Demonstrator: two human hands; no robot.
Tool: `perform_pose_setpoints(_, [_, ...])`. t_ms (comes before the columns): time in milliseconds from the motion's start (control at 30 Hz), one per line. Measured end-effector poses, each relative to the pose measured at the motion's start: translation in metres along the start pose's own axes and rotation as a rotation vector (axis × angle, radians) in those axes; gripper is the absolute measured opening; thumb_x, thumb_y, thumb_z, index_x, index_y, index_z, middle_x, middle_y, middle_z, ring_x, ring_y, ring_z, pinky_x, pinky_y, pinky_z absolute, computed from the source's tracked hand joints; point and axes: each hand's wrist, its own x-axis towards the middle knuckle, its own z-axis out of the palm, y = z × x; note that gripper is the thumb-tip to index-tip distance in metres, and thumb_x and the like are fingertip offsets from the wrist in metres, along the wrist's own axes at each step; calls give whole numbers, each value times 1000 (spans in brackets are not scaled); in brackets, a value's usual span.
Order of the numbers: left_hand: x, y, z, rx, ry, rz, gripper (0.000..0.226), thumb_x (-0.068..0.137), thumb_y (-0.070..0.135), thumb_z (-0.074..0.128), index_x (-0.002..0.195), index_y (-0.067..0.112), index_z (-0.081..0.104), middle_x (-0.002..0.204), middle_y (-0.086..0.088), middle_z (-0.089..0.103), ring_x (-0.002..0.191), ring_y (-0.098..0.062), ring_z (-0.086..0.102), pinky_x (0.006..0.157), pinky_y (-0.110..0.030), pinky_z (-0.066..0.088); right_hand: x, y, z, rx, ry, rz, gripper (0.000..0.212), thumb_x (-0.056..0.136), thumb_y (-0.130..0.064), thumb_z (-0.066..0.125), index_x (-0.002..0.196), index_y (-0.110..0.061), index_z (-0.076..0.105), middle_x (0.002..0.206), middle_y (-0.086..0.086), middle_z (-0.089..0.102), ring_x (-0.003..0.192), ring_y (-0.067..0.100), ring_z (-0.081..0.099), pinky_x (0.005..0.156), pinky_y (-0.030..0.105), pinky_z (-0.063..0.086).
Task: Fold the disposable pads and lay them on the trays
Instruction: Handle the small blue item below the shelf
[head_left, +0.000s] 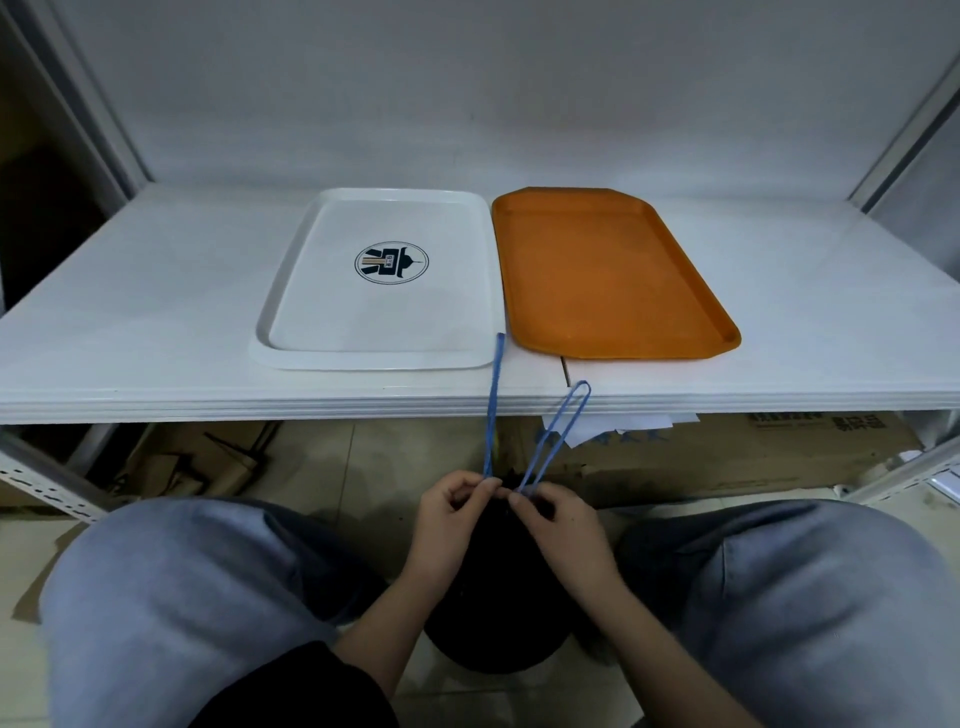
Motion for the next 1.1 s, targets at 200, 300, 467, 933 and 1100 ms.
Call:
perform_pose_setpoints(200, [-3,1,-4,45,23,8,12,87,4,64,76,7,69,70,1,70,67,-2,63,65,-11,48,2,7,18,305,135,-64,22,93,-20,58,72,-24,64,71,-2,66,71,6,62,66,23,45])
perform_pose_setpoints(300, [-1,-1,-4,15,54,-4,18,88,3,61,73,9,67,69,2,71,67,-2,64,67,-11,48,4,4,21,561,142,9,21,95,-14,54,77,-13,67,74,-2,70,71,3,64,68,18,46])
perform_pose_setpoints(467, [-4,-1,-6,-325,57,-164,22,96,4,47,77,3,57,80,-9,75,74,-11,71,67,-16,53,8,3,21,934,59,126,24,101,-17,40,83,-11,54,66,2,69,60,8,61,56,18,43])
perform_pose_setpoints(933, [-5,7,-3,54,-101,27,12,92,4,54,85,1,62,65,5,71,65,1,63,65,-10,46,22,15,22,690,62,77,28,101,-15,39,79,-8,55,50,-2,46,42,1,41,48,14,34])
perform_pose_setpoints(1100, [-4,4,-5,-25,-161,-44,16,96,11,49,92,7,63,86,-9,75,86,-16,69,79,-21,50,22,18,21,665,24,64,29,100,-12,41,76,-8,54,49,-1,47,45,6,41,49,16,34])
